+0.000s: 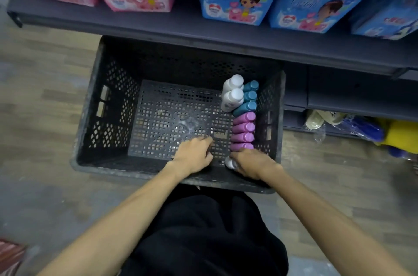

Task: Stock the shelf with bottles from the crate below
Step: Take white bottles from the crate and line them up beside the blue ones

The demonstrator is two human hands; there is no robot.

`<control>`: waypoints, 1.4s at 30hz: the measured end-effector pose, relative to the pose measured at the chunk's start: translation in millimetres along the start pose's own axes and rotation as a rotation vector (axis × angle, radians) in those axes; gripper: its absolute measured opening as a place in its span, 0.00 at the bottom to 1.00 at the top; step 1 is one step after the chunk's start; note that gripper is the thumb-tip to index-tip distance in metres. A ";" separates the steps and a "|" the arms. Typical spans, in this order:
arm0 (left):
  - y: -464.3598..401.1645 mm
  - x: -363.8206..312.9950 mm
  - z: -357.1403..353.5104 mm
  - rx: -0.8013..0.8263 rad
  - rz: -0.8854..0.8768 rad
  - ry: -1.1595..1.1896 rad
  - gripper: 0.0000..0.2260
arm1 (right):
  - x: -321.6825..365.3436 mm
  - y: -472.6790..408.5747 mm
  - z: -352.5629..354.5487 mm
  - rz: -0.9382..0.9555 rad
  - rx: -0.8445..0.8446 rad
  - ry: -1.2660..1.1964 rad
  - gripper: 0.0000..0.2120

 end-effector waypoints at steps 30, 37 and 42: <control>3.3 19.1 5.6 -0.009 0.024 0.088 0.09 | -13.7 8.7 38.1 -0.077 -0.452 -0.663 0.20; -2.2 -11.4 52.2 -0.171 0.007 0.050 0.10 | -24.7 46.6 95.4 0.051 -0.551 -0.831 0.24; 4.6 -27.6 73.6 -0.242 -0.013 0.003 0.09 | -23.8 76.0 129.8 0.106 -0.639 -0.775 0.23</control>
Point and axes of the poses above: each hand's wrist, its own y-axis away from the middle knuckle, its own z-axis out of the back of the hand, x = y × z, the point moved 9 cm from there along -y, towards the middle knuckle, and after that the axes turned 9 degrees about -z, right-handed, at the moved point
